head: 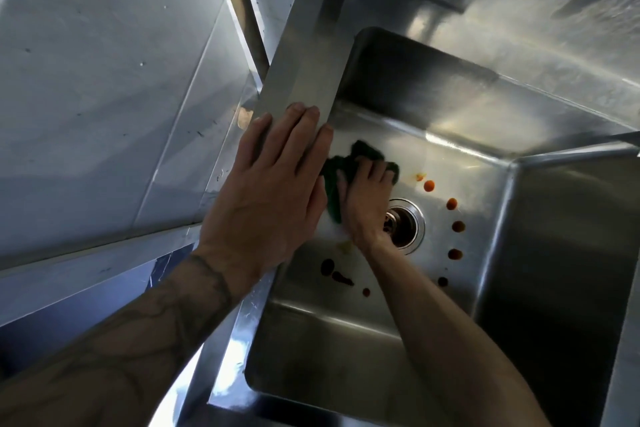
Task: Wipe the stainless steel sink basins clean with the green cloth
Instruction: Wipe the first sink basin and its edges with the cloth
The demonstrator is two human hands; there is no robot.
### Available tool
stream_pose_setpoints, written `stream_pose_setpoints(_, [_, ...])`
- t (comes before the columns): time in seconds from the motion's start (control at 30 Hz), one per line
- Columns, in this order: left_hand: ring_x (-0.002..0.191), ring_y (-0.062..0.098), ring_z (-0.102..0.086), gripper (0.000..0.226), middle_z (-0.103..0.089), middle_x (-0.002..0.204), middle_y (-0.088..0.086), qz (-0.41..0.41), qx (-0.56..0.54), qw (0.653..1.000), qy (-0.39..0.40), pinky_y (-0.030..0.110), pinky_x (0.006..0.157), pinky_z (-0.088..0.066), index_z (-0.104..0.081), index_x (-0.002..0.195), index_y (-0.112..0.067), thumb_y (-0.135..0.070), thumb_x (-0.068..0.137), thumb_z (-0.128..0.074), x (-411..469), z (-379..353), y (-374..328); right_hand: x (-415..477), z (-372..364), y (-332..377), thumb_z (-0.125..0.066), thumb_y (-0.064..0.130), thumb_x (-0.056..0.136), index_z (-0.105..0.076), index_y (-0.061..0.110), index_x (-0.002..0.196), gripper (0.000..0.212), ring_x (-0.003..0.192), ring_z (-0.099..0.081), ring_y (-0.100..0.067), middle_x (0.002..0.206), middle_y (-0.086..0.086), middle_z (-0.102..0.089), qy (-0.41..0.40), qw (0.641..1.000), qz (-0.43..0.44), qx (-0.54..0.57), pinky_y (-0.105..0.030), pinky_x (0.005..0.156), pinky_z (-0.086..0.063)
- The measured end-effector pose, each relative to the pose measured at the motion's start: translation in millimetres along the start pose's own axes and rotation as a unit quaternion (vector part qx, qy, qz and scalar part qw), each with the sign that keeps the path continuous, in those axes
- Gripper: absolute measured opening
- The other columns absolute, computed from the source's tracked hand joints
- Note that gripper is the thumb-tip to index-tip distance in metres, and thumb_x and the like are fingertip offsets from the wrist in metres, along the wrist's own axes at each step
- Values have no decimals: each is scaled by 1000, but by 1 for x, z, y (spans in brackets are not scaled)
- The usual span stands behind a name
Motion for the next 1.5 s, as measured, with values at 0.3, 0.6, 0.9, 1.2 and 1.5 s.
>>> stream_pose_setpoints(0.3, [153, 37, -37, 54, -41, 162, 22, -2, 12, 1000, 2, 57, 125, -28, -43, 156, -3, -31, 110, -40, 1, 0, 1, 11, 8, -32, -49, 45, 104, -53, 6, 126, 45, 100, -49, -32, 122, -20, -52, 18, 998, 49, 18, -45, 87, -47])
stream_pose_setpoints(0.6, [154, 37, -35, 55, -40, 163, 21, 0, 12, 1000, 11, 57, 126, -27, -42, 157, -4, -32, 111, -35, 1, -1, 2, -47, 7, -39, -53, 44, 103, -55, 6, 122, 42, 92, -48, -29, 112, -16, -55, 65, 961, 269, -25, -45, 81, -50])
stream_pose_setpoints(0.9, [153, 37, -37, 54, -42, 161, 21, 1, 10, 1000, -8, 55, 126, -27, -44, 155, -4, -30, 108, -42, 1, 2, 0, -78, -3, -10, -45, 45, 104, -54, 6, 124, 45, 90, -49, -34, 111, -18, -54, 53, 970, 234, -46, -47, 76, -46])
stream_pose_setpoints(1.2, [154, 36, -35, 53, -40, 162, 19, 5, 10, 1000, 7, 55, 128, -25, -42, 155, -6, -31, 108, -38, 0, 1, 0, -50, -1, 12, -40, 43, 103, -56, 2, 120, 48, 93, -51, -38, 112, -24, -56, 19, 999, 22, -27, -47, 78, -45])
stream_pose_setpoints(1.5, [155, 36, -33, 53, -39, 163, 19, 3, 15, 1000, 11, 55, 128, -23, -42, 156, -7, -32, 109, -36, 2, -1, 1, -28, 2, -12, -48, 40, 105, -54, 3, 125, 43, 98, -49, -36, 120, -23, -53, 31, 997, 72, -7, -47, 84, -46])
Point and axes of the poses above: each hand's wrist, its own x-axis towards the middle knuckle, its own z-axis out of the back of the hand, y = z × x, the point moved 3 cm from there along x, towards the middle knuckle
